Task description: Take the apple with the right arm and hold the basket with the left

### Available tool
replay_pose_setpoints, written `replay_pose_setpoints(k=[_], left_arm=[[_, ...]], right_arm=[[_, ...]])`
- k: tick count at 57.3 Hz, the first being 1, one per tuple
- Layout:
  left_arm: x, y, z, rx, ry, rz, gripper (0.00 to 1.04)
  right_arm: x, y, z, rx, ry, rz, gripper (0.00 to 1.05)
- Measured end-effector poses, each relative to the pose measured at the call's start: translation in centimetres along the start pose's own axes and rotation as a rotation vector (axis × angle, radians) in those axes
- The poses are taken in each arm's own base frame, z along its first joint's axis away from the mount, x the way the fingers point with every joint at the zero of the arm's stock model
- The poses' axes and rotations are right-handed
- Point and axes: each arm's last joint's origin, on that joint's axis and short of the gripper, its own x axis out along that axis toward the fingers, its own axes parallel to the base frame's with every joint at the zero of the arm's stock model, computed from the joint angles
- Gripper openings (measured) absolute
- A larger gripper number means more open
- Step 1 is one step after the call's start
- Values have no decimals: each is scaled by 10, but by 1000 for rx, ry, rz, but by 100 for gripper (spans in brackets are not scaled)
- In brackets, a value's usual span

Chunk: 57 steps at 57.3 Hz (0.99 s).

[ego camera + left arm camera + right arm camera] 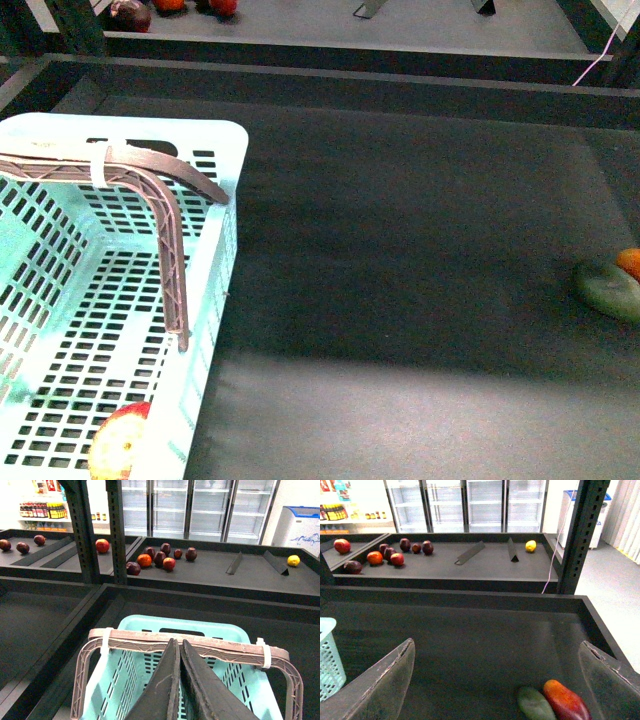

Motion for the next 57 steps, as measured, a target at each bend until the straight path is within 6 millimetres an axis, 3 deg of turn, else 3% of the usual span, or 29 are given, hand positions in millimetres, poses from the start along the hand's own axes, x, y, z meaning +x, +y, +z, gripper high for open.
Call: replay_pose_setpoints(k=[24, 51, 54, 57], left_arm=[[0, 0, 0, 0, 0, 0, 5], [0, 0, 0, 0, 0, 0, 90], [0, 0, 0, 0, 0, 0, 99], [0, 0, 0, 2, 0, 0, 98]], right_arm=[[0, 0, 0, 0, 0, 0, 96], [0, 0, 0, 0, 0, 0, 96], [0, 0, 0, 0, 0, 0, 96], [0, 0, 0, 0, 0, 0, 96]])
